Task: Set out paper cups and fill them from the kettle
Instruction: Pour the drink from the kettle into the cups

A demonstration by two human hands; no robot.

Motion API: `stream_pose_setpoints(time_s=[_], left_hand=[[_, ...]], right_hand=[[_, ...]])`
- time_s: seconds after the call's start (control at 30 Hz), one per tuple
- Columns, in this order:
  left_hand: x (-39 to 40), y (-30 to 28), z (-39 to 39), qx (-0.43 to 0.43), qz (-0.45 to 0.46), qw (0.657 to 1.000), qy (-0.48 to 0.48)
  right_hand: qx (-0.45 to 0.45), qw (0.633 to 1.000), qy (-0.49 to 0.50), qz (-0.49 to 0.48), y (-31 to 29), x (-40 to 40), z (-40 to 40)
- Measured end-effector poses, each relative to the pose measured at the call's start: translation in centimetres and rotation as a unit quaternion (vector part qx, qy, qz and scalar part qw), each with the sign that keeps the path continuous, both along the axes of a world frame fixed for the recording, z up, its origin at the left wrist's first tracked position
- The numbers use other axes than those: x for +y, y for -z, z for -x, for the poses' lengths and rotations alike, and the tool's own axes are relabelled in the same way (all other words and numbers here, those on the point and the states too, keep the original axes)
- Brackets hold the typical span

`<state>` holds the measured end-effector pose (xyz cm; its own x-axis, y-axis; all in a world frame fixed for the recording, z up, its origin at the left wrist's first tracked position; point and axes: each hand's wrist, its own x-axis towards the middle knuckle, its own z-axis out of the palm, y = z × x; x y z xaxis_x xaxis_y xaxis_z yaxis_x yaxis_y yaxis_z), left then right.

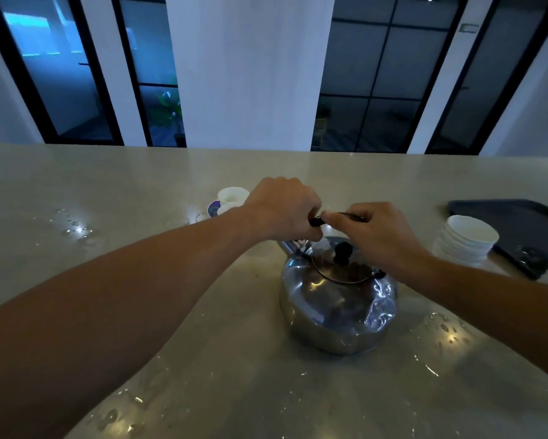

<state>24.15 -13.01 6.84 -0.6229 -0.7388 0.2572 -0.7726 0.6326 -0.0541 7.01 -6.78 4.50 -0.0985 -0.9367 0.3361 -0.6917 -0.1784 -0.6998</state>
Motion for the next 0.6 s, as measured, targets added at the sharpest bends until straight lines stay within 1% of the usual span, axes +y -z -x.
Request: stream_pose_setpoints(time_s=[0.17,0.43,0.6], left_hand=[[1.1,0.0,0.9,-0.010,-0.034,0.999,0.002],[2.1,0.0,1.7,0.009,-0.058,0.998,-0.007],[2.8,0.1,2.4,0.003,-0.068,0.998,-0.010]], right_hand=[[-0.006,1.000,0.002,-0.009,0.6,1.2,1.0],[-0.015,1.000,-0.005,-0.006,1.2,1.7,2.0],[-0.010,1.000,-0.019,-0.010,1.5,2.2,2.7]])
